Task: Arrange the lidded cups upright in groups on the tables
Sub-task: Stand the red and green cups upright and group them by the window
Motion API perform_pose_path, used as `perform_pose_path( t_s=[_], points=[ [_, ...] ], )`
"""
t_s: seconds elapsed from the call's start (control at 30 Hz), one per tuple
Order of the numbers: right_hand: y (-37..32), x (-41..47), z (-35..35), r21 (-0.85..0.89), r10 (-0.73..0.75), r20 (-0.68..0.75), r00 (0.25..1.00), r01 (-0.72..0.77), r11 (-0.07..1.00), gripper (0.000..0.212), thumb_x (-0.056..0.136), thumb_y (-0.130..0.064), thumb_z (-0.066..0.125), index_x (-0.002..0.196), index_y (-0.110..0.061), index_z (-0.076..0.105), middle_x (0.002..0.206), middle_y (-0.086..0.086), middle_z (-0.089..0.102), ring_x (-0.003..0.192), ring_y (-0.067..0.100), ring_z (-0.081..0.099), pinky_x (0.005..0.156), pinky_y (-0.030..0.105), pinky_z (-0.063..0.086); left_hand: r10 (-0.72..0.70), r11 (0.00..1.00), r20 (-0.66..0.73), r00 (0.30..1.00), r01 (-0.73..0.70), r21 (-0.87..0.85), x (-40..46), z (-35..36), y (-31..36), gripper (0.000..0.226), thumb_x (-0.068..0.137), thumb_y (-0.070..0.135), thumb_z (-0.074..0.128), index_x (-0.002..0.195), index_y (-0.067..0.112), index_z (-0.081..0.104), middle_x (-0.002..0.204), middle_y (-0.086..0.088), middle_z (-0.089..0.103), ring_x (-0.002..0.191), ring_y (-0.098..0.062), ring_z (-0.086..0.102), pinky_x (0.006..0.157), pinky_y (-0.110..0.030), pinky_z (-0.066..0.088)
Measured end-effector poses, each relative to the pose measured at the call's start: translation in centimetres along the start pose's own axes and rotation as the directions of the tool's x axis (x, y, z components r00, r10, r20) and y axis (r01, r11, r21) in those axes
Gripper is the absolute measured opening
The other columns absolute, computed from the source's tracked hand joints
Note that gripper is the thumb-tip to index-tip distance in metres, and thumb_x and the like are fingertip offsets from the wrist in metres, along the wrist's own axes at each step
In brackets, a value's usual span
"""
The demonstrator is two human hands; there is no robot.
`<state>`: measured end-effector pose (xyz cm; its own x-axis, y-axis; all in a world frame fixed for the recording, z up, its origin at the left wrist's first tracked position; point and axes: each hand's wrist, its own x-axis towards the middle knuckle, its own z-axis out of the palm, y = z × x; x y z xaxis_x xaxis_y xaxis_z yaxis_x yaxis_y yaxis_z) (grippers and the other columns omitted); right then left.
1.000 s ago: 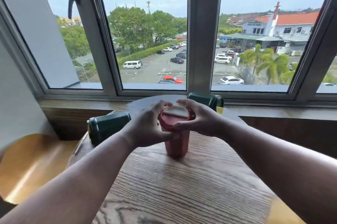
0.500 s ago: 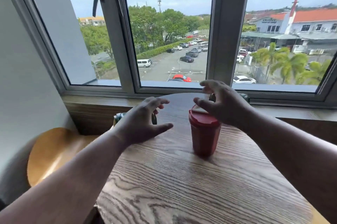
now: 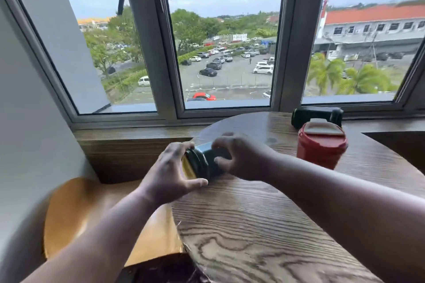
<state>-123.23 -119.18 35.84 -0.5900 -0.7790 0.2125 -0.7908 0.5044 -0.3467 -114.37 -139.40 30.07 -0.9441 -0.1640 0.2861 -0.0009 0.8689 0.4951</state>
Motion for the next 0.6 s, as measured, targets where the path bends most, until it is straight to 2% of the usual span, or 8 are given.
perform_pose_path(
  t_s=[0.07, 0.17, 0.3, 0.4, 0.47, 0.6],
  points=[
    [-0.6, 0.3, 1.0, -0.005, 0.023, 0.031, 0.999, -0.023, 1.0, 0.029, 0.087, -0.029, 0.061, 0.115, -0.021, 0.063, 0.108, -0.001, 0.059, 0.093, 0.02, 0.06, 0.085, 0.039, 0.052, 0.015, 0.999, 0.05, 0.999, -0.013, -0.048, 0.2, 0.6, -0.7, 0.101, 0.059, 0.059, 0.083, 0.144, 0.04, 0.032, 0.142, 0.009, 0.04, 0.129, -0.009, 0.041, 0.109, -0.032, 0.038],
    [-1.3, 0.6, 1.6, -0.034, 0.061, 0.056, 0.997, -0.059, 0.998, 0.039, 0.085, -0.027, 0.06, 0.124, -0.02, 0.058, 0.113, 0.001, 0.053, 0.1, 0.02, 0.057, 0.089, 0.039, 0.051, 0.039, 0.996, 0.042, 0.998, -0.036, -0.079, 0.7, 1.2, -1.1, 0.1, 0.063, 0.049, 0.086, 0.145, 0.037, 0.029, 0.14, 0.007, 0.04, 0.125, -0.009, 0.044, 0.105, -0.028, 0.041],
    [-1.5, 0.5, 1.1, -0.055, 0.121, 0.061, 0.991, -0.118, 0.992, 0.046, 0.081, -0.027, 0.059, 0.126, -0.02, 0.053, 0.116, 0.001, 0.053, 0.105, 0.022, 0.057, 0.094, 0.04, 0.051, 0.081, 0.994, 0.023, 0.996, -0.079, -0.074, 1.8, 0.8, -0.6, 0.097, 0.059, 0.056, 0.077, 0.142, 0.034, 0.032, 0.135, 0.005, 0.044, 0.119, -0.012, 0.046, 0.099, -0.03, 0.042],
    [-1.1, 0.3, -0.6, -0.1, 0.178, 0.051, 0.983, -0.172, 0.98, 0.055, 0.082, -0.024, 0.06, 0.135, -0.02, 0.047, 0.128, 0.004, 0.056, 0.117, 0.023, 0.055, 0.099, 0.038, 0.048, 0.123, 0.989, 0.025, 0.992, -0.12, -0.086, 3.3, 0.1, 1.3, 0.086, 0.058, 0.06, 0.069, 0.135, 0.038, 0.036, 0.127, 0.006, 0.05, 0.112, -0.013, 0.05, 0.094, -0.03, 0.044],
    [-0.8, 0.0, -2.1, -0.139, 0.201, 0.044, 0.979, -0.194, 0.971, 0.059, 0.083, -0.024, 0.06, 0.14, -0.02, 0.043, 0.131, 0.005, 0.058, 0.121, 0.022, 0.052, 0.099, 0.035, 0.045, 0.15, 0.987, 0.054, 0.987, -0.146, -0.071, 4.6, -0.3, 2.9, 0.082, 0.058, 0.062, 0.068, 0.132, 0.039, 0.04, 0.122, 0.007, 0.054, 0.109, -0.013, 0.052, 0.094, -0.032, 0.046],
    [0.9, -0.5, -4.8, -0.208, 0.284, 0.033, 0.958, -0.271, 0.94, 0.054, 0.084, -0.028, 0.06, 0.136, -0.022, 0.045, 0.13, 0.005, 0.061, 0.123, 0.025, 0.052, 0.101, 0.039, 0.045, 0.211, 0.977, 0.153, 0.965, -0.213, -0.001, 7.7, -0.8, 6.4, 0.082, 0.057, 0.067, 0.067, 0.132, 0.04, 0.044, 0.116, 0.007, 0.055, 0.102, -0.013, 0.055, 0.091, -0.034, 0.05]
  ],
)
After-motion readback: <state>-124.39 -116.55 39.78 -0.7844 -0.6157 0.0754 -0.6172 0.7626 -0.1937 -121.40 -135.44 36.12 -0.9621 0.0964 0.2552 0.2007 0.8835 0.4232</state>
